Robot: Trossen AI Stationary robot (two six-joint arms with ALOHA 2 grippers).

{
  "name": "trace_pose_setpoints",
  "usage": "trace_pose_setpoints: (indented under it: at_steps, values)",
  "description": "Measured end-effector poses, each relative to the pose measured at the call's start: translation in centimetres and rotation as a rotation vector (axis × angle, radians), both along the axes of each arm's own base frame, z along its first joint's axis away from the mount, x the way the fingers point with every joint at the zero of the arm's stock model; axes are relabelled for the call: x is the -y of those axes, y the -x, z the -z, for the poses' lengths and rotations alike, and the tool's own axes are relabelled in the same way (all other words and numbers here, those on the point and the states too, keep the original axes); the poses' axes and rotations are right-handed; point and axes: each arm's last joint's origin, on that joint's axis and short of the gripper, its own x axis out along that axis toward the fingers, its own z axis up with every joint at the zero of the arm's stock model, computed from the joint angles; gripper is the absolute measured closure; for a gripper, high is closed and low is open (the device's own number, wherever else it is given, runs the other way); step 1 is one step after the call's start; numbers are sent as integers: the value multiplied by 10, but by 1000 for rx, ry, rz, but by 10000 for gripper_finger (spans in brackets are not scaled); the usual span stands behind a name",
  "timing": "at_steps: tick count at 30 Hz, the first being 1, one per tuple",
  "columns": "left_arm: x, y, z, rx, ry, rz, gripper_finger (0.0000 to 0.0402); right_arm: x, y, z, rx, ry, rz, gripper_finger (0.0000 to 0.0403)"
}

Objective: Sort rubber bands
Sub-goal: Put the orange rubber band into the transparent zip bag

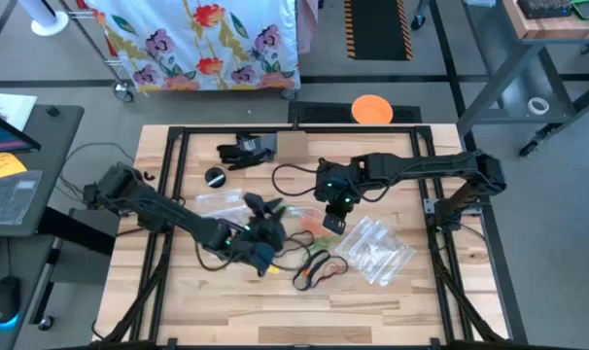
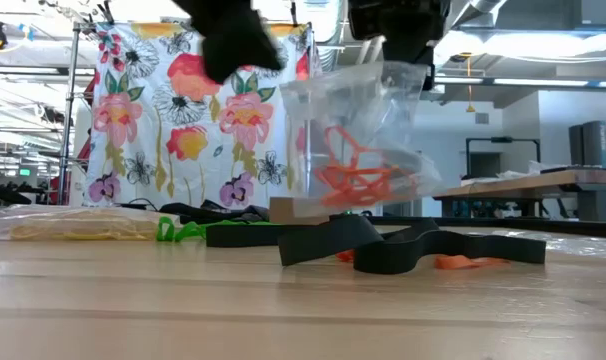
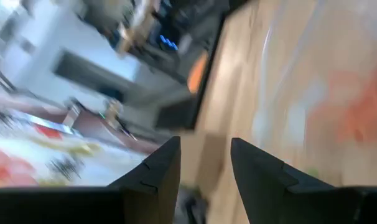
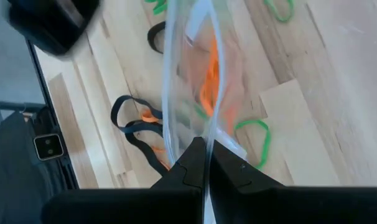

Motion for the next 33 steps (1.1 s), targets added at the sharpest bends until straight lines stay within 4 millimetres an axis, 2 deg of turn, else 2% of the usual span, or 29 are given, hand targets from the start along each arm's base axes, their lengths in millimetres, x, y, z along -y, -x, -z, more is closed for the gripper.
trace_pose_setpoints:
  at_steps: [5, 9, 13, 16, 19, 22, 24, 26, 28, 33]
  values:
    - [-16, 38, -15, 67, 219, -59, 265, -7, 15, -12, 30, 6, -40, 397]
    - [-19, 50, -8, 89, 303, -32, 265, -17, 36, -25, 78, 15, -75, 397]
    - [-23, 41, 0, 87, 284, 22, 265, -24, 65, -37, 135, 42, -95, 397]
    - [-28, 25, 2, 109, 261, 42, 265, -28, 80, -48, 184, 42, -113, 397]
    - [-32, 10, -1, 260, 277, 4, 265, -32, 85, -59, 253, 16, -97, 397]
    - [-34, 1, -6, 257, 129, -72, 265, -36, 85, -61, 264, -19, -62, 397]
    - [-34, -1, -7, 313, 115, -127, 265, -38, 85, -60, 255, -8, -68, 397]
    - [-35, -3, -9, 429, 201, -138, 265, -39, 85, -56, 221, -6, -73, 397]
    - [-36, -6, -7, 459, 343, -48, 265, -41, 85, -53, 190, -4, -80, 397]
    - [-30, -14, 9, 176, 916, 483, 265, -40, 88, -52, 167, -1, -80, 397]
